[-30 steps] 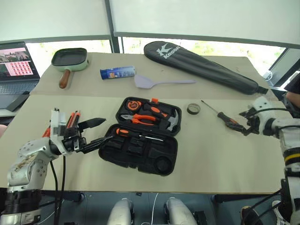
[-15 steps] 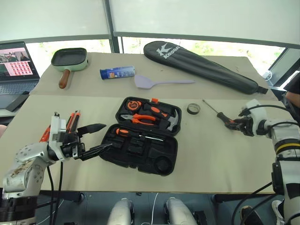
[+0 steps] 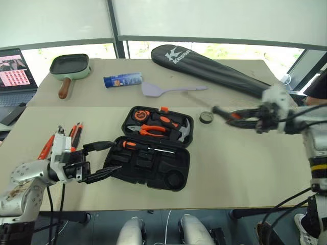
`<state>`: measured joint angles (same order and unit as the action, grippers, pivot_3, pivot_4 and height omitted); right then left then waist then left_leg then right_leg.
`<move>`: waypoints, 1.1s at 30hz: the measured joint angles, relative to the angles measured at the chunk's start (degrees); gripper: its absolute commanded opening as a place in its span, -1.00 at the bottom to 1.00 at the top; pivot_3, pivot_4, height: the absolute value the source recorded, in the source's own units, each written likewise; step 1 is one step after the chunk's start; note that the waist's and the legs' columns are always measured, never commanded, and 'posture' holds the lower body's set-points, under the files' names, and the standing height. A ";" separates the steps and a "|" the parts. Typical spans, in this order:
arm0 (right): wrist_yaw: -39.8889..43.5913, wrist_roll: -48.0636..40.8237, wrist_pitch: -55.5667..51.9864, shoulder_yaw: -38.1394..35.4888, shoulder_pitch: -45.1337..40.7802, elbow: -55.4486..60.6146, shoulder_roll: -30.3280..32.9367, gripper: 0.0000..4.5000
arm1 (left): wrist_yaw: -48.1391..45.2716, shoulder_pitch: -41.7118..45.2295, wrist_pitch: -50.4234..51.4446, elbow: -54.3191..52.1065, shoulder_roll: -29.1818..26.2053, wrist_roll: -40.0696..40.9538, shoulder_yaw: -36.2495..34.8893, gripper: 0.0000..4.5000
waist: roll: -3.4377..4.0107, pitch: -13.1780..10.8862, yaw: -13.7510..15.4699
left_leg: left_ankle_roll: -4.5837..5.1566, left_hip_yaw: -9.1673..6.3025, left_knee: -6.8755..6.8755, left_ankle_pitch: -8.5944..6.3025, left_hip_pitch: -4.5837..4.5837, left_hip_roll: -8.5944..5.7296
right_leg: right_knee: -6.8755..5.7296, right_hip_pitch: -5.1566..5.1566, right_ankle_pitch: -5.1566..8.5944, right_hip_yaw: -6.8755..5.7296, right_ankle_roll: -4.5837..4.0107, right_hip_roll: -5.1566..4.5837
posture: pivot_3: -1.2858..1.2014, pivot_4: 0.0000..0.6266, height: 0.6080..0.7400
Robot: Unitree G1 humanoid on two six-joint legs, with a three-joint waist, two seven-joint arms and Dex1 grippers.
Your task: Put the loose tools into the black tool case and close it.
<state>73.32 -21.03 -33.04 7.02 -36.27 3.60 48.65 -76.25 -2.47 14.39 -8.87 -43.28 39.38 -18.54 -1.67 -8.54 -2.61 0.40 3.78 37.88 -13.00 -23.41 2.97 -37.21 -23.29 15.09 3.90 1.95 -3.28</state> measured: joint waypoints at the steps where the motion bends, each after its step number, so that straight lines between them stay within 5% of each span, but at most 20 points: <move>1: -1.93 -0.71 -4.16 2.02 0.71 5.38 -1.50 -0.54 | -0.31 -0.82 -0.57 0.34 -0.01 -0.32 -0.15 1.00 | -0.01 0.00 0.16 | 0.00 -0.02 0.00 0.00 -0.01 -0.01 | 0.01 0.00 0.00 -0.03 0.00 -0.02 | 0.03 -0.52 1.00; 4: -7.81 -2.30 -14.29 9.00 1.92 16.36 -6.30 -0.54 | -1.19 -2.91 -1.90 1.27 -0.03 -1.40 -0.35 1.00 | -0.03 -0.02 1.33 | 0.00 0.00 0.11 0.01 -0.28 -0.14 | 0.06 -0.16 -0.04 -0.07 0.08 -0.19 | 0.03 -0.52 1.00; 11: -18.47 3.49 -24.26 19.20 -1.31 17.63 -9.83 -0.54 | -1.04 -4.64 -1.75 1.48 -0.03 -1.11 -0.67 1.00 | -0.17 0.01 2.07 | 0.00 0.06 0.36 0.00 -0.43 -0.14 | 0.06 -0.27 -0.08 -0.10 0.09 -0.17 | 0.03 -0.52 1.00; 33: -18.01 7.46 -24.11 22.85 -3.55 15.51 -7.76 -0.54 | 0.33 -5.25 -1.67 -0.30 -0.18 -1.09 -0.66 1.00 | -0.21 0.04 1.54 | 0.00 0.09 0.35 0.01 -0.84 -0.13 | -0.06 -0.79 -0.10 -0.09 0.04 -0.05 | 0.03 -0.52 1.00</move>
<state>55.31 -13.57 -57.14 29.87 -39.83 19.10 40.89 -75.92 -7.72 12.72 -9.17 -43.46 38.29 -19.20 -1.88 -8.50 -1.07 0.41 3.87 38.23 -13.00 -24.24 2.84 -37.27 -24.08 14.99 3.81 1.99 -3.33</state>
